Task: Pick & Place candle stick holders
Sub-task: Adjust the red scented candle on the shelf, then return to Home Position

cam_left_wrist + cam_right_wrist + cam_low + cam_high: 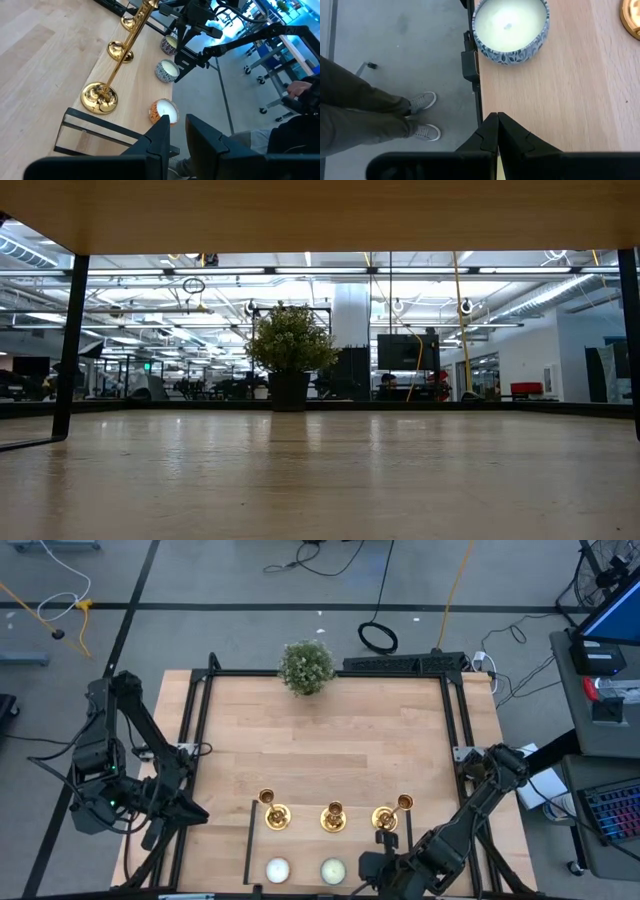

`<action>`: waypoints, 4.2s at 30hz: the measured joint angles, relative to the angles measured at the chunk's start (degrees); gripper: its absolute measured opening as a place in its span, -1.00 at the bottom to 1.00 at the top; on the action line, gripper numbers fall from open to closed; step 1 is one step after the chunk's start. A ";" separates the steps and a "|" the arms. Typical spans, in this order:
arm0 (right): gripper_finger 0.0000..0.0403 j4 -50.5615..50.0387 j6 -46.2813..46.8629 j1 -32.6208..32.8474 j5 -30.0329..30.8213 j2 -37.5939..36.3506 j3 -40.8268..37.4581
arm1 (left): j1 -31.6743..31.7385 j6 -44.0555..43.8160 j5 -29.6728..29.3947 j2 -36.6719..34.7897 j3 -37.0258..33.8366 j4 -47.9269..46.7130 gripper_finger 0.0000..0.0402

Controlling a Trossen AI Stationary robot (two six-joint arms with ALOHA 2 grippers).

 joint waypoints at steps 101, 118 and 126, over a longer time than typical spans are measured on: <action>-1.00 28.09 -60.28 -3.17 20.40 -25.90 0.02 | 4.33 49.07 -36.04 -2.47 -0.02 39.99 -0.68; -1.00 18.99 -67.56 -3.17 19.74 -31.26 -1.26 | 12.39 71.32 -29.47 -1.90 0.00 53.59 -0.68; -1.00 25.94 -68.75 -4.30 19.70 -33.00 -5.25 | 12.71 72.86 -30.01 -2.05 0.00 55.68 -0.68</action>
